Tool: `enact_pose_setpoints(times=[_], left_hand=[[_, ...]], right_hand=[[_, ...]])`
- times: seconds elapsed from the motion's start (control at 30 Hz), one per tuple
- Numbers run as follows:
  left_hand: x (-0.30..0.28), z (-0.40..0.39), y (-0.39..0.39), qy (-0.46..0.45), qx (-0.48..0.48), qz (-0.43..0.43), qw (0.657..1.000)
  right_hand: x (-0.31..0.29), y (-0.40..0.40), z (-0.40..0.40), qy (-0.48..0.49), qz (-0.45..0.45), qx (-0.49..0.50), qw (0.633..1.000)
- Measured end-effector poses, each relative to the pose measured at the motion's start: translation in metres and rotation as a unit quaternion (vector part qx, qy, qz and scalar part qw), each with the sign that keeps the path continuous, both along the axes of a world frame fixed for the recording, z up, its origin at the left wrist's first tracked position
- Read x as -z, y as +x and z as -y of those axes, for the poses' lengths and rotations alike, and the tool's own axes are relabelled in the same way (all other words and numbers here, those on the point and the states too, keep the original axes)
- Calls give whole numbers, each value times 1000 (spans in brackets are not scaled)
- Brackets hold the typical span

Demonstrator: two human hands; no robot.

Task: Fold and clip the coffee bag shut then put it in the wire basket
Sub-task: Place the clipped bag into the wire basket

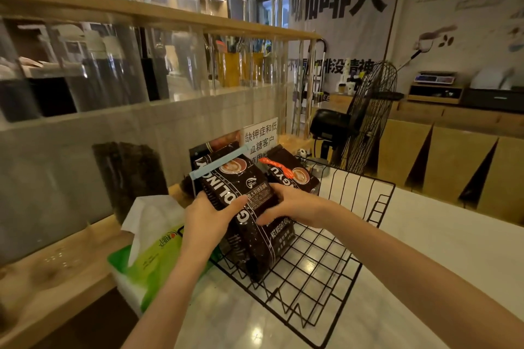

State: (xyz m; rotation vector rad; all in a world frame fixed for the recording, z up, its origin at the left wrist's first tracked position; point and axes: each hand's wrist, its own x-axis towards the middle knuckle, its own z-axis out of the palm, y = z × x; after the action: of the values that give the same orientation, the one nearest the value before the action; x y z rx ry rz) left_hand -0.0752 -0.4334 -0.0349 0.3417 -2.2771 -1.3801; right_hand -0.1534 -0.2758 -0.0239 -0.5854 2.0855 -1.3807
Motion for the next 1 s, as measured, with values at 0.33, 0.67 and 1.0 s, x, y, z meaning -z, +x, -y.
enact_pose_setpoints(times=[0.33,0.67,1.0], left_hand=[[7,-7,7,-1,-22,-31,999],[-1,-49,33,-195,-16,-81,977],[5,-63,17,-398,37,44,916]], right_hand=[[1,9,-1,49,-84,9,995],[-5,31,-6,43,-127,45,990],[-1,47,-48,77,-144,73,984]])
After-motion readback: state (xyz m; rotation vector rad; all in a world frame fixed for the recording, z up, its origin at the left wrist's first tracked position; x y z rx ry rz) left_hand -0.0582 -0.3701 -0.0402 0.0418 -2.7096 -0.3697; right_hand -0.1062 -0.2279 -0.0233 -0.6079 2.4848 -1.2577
